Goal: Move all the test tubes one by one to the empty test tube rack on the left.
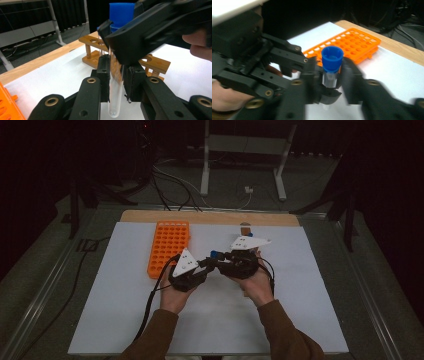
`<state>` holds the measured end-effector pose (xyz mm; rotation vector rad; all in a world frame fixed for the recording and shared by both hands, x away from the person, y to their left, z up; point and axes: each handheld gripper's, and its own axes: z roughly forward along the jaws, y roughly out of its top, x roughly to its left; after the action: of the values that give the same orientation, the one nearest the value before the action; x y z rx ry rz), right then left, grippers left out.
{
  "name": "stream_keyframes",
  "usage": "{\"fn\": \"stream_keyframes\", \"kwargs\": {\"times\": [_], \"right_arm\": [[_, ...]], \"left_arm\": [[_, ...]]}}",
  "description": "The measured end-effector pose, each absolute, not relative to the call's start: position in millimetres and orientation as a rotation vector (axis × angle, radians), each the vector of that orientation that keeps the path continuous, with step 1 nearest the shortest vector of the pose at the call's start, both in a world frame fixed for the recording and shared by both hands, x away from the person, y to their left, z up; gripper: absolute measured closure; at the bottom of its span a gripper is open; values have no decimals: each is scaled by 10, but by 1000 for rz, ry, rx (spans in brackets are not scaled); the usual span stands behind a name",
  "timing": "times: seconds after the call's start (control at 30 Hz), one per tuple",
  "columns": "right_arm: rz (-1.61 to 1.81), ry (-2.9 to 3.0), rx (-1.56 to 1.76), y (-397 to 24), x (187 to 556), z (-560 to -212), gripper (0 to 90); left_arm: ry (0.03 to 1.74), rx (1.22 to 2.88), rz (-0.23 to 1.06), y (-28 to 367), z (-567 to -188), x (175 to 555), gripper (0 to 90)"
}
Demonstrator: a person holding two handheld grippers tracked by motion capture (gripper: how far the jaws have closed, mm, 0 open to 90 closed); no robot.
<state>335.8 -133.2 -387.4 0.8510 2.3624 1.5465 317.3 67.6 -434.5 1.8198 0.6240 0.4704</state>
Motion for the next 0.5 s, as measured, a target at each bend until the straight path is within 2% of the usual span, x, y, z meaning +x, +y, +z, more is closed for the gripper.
{"fn": "stream_keyframes", "kwargs": {"times": [0.17,0.2,0.4,0.5], "right_arm": [[1567,2294,895,-1410,3362,-3855,204],[1560,2275,913,-1438,3365,-3846,163],[1523,2237,935,-1604,3372,-3853,42],[1488,2225,951,-1698,3378,-3887,25]], "left_arm": [[650,1813,462,724,-4367,3200,776],[658,1810,462,745,-4374,3210,777],[716,1778,460,876,-4408,3271,777],[728,1774,476,925,-4406,3288,778]]}}
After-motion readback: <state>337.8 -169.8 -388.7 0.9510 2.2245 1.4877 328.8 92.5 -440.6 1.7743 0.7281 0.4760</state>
